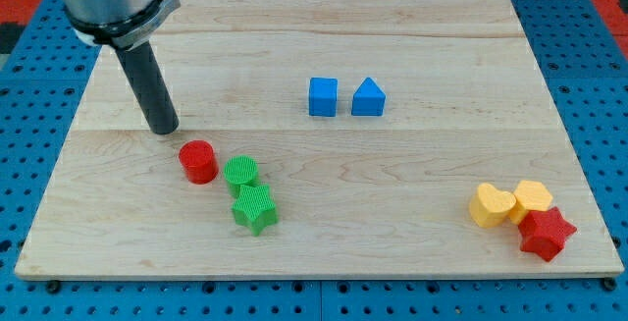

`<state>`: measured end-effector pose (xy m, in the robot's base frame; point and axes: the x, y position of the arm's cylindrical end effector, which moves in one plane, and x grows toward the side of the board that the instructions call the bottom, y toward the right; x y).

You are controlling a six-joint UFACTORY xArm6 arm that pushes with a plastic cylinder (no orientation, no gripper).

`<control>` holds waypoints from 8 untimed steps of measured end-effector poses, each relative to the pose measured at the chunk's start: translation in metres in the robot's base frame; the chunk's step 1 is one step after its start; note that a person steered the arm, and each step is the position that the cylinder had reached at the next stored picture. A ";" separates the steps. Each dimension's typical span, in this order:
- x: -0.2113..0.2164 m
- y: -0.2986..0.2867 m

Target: Push the red circle into the yellow heart

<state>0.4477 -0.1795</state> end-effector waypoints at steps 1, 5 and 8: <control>0.023 -0.005; 0.072 0.041; 0.020 0.061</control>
<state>0.4673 -0.1188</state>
